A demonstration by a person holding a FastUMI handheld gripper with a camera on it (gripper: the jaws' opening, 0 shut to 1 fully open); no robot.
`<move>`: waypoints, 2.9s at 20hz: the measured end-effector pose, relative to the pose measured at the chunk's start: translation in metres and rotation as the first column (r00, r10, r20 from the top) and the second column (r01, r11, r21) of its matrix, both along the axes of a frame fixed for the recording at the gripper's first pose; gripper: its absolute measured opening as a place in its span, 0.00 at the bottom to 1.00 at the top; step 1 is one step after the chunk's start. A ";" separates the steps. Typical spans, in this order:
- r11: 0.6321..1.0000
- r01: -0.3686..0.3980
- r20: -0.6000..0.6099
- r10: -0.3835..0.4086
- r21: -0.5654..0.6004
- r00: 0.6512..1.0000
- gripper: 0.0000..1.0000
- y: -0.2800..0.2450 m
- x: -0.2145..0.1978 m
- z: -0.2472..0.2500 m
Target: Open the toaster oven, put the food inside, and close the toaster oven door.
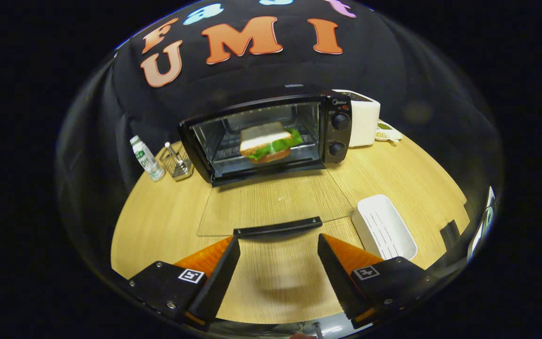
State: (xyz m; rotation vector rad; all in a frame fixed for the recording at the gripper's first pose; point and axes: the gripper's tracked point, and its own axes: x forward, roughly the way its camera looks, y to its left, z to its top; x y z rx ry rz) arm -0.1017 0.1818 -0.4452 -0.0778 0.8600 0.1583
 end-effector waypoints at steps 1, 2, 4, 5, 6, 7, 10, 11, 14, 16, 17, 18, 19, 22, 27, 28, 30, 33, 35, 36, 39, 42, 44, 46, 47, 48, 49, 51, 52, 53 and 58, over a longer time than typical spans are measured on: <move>1.000 -0.006 -0.012 0.006 -0.022 1.000 0.99 -0.004 0.000 -0.008; 0.999 -0.018 -0.021 0.017 -0.046 1.000 0.99 -0.007 -0.001 -0.018; 0.996 -0.041 -0.046 0.037 -0.079 0.998 0.99 -0.011 0.002 -0.034; 0.995 -0.055 -0.062 0.050 -0.084 0.997 0.99 -0.010 0.004 -0.041; 0.993 -0.065 -0.069 0.058 -0.095 0.996 0.99 -0.010 0.006 -0.046; 0.991 -0.077 -0.071 0.070 -0.106 0.995 1.00 -0.009 0.010 -0.050; 0.986 -0.103 -0.069 0.095 -0.132 0.993 0.99 -0.002 0.020 -0.061; 0.984 -0.115 -0.069 0.107 -0.132 0.992 0.99 0.003 0.023 -0.064; 0.982 -0.117 -0.075 0.107 -0.146 0.991 0.99 0.006 0.028 -0.073; 0.986 -0.097 -0.064 0.089 -0.132 0.994 1.00 0.007 0.029 -0.072; 0.988 -0.091 -0.061 0.084 -0.123 0.995 1.00 0.008 0.029 -0.068; 0.990 -0.085 -0.052 0.080 -0.113 0.995 1.00 0.007 0.031 -0.062; 0.992 -0.079 -0.042 0.075 -0.101 0.996 1.00 0.009 0.033 -0.055; 0.997 -0.053 0.004 0.053 -0.056 0.999 1.00 0.018 0.047 -0.030; 0.998 -0.043 0.085 0.047 -0.037 0.995 1.00 0.026 0.078 0.005; 0.999 -0.042 0.097 0.045 -0.034 0.994 1.00 0.027 0.084 0.010; 0.999 -0.032 0.124 0.035 -0.026 0.992 1.00 0.029 0.097 0.020; 1.000 -0.021 0.151 0.023 -0.012 0.988 1.00 0.033 0.115 0.031; 1.000 -0.024 0.172 0.025 -0.007 0.985 1.00 0.036 0.125 0.037; 1.000 -0.026 0.182 0.026 -0.004 0.983 1.00 0.038 0.131 0.040; 1.000 -0.031 0.215 0.030 0.004 0.976 1.00 0.045 0.150 0.048; 0.999 -0.037 0.250 0.035 0.005 0.968 1.00 0.049 0.169 0.057; 0.999 -0.037 0.253 0.034 0.006 0.967 1.00 0.049 0.174 0.061; 0.999 -0.047 0.245 0.044 0.004 0.969 1.00 0.047 0.167 0.064; 0.999 -0.048 0.242 0.048 -0.005 0.969 1.00 0.043 0.162 0.067; 0.999 -0.051 0.246 0.051 -0.006 0.968 1.00 0.039 0.157 0.073; 0.999 -0.050 0.256 0.050 -0.004 0.965 1.00 0.035 0.154 0.081; 0.999 -0.035 0.277 0.032 0.007 0.960 1.00 0.028 0.155 0.103; 1.000 -0.025 0.298 0.019 0.017 0.954 1.00 0.024 0.157 0.119; 0.999 -0.022 0.324 0.012 0.027 0.946 1.00 0.021 0.161 0.139; 1.000 0.002 0.464 -0.004 0.005 0.886 1.00 -0.016 0.172 0.249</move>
